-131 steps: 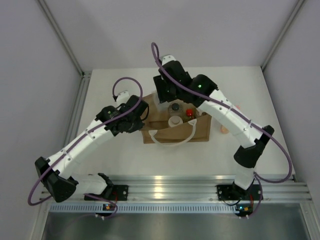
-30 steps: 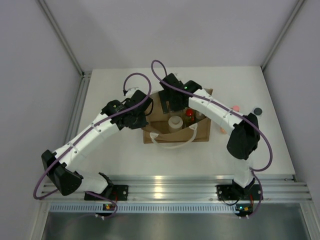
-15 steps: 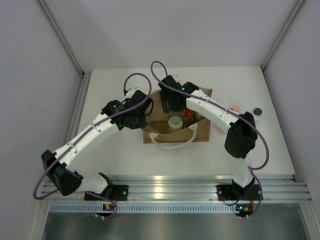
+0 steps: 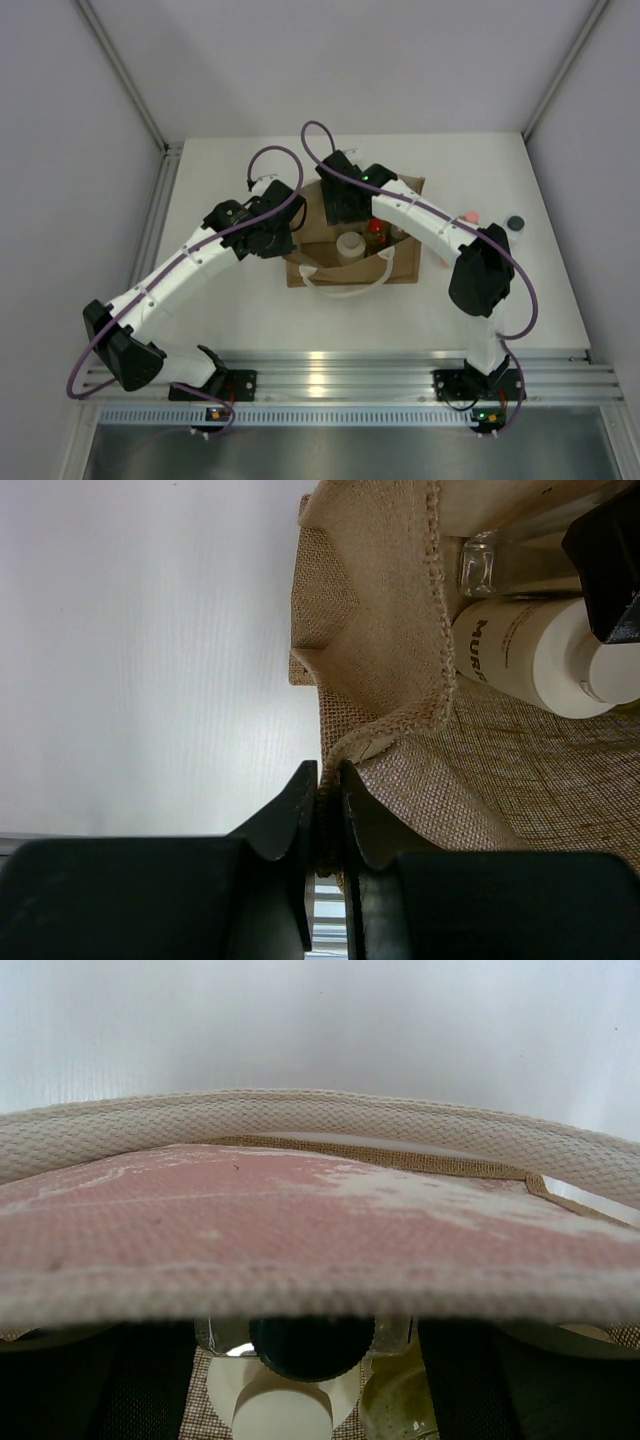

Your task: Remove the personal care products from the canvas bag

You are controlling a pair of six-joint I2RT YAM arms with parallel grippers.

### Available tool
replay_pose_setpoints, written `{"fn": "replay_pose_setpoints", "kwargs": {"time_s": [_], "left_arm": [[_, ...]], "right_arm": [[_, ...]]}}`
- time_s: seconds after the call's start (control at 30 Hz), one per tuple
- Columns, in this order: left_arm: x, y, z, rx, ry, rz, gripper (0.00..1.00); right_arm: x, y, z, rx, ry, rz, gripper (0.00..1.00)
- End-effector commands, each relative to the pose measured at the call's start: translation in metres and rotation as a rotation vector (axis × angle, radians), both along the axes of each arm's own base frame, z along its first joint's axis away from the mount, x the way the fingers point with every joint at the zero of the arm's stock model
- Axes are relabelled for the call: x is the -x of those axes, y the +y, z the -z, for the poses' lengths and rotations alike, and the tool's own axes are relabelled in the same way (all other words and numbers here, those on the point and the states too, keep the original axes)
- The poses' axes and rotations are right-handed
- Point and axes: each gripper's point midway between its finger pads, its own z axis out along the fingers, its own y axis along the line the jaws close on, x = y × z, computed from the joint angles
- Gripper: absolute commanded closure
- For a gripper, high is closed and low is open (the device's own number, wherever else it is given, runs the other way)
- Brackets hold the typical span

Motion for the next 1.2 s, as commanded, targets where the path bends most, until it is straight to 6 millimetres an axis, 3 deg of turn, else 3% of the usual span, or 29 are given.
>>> {"fn": "replay_pose_setpoints", "kwargs": {"time_s": [0.0, 0.73, 1.0, 1.17], "left_arm": [[0.001, 0.001, 0.004, -0.011, 0.007, 0.005, 1.00], [0.000, 0.000, 0.005, -0.008, 0.010, -0.005, 1.00], [-0.002, -0.003, 0.005, -0.005, 0.013, -0.004, 1.00], [-0.003, -0.005, 0.006, -0.008, 0.019, -0.001, 1.00]], "right_arm": [[-0.013, 0.011, -0.054, -0.068, -0.147, -0.013, 1.00], [-0.003, 0.023, -0.141, -0.171, -0.325, -0.174, 1.00], [0.015, 0.021, -0.193, -0.219, -0.399, -0.264, 1.00], [0.027, 0.014, -0.212, -0.197, -0.382, -0.327, 1.00]]}}
